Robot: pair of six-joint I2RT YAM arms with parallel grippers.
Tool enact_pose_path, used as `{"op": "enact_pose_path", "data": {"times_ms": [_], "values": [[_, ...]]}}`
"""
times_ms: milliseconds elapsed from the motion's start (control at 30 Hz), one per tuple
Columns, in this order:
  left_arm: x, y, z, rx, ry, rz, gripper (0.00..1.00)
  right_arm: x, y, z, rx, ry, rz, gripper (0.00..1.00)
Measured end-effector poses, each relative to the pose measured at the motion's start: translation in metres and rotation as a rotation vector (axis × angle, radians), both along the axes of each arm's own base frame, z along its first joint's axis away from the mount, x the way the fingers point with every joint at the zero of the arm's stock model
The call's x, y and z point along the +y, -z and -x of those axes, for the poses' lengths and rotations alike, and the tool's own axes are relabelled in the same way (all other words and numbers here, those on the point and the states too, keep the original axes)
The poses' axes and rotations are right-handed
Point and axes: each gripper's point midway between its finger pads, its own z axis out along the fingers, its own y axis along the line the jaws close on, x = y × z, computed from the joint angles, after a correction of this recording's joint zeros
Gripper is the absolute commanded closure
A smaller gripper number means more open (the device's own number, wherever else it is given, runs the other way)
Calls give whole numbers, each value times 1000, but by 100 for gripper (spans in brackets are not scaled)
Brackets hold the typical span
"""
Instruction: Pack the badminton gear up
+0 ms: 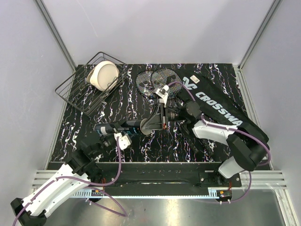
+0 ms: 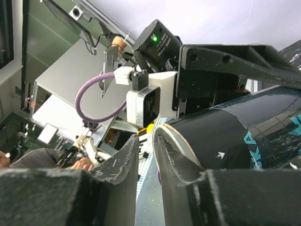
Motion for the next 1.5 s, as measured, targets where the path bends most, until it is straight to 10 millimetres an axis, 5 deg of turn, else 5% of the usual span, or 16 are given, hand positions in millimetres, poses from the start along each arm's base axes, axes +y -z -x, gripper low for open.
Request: {"op": "enact_pose_path", "data": {"times_ms": [133,467,1200,1500], "values": [[4,5,-4,-4,-21,-33,100,1,6,1,22,-27,12,59],[0,0,-10,-8,-49,-10,100,-18,-24,2,19,131,73,25],[-14,-20,-5,14,-17,104,100,-64,-33,-23,-93,544,317,34],[-16,-25,-5,12,-9,110,100,-50,-17,-41,-91,555,342,41]]}}
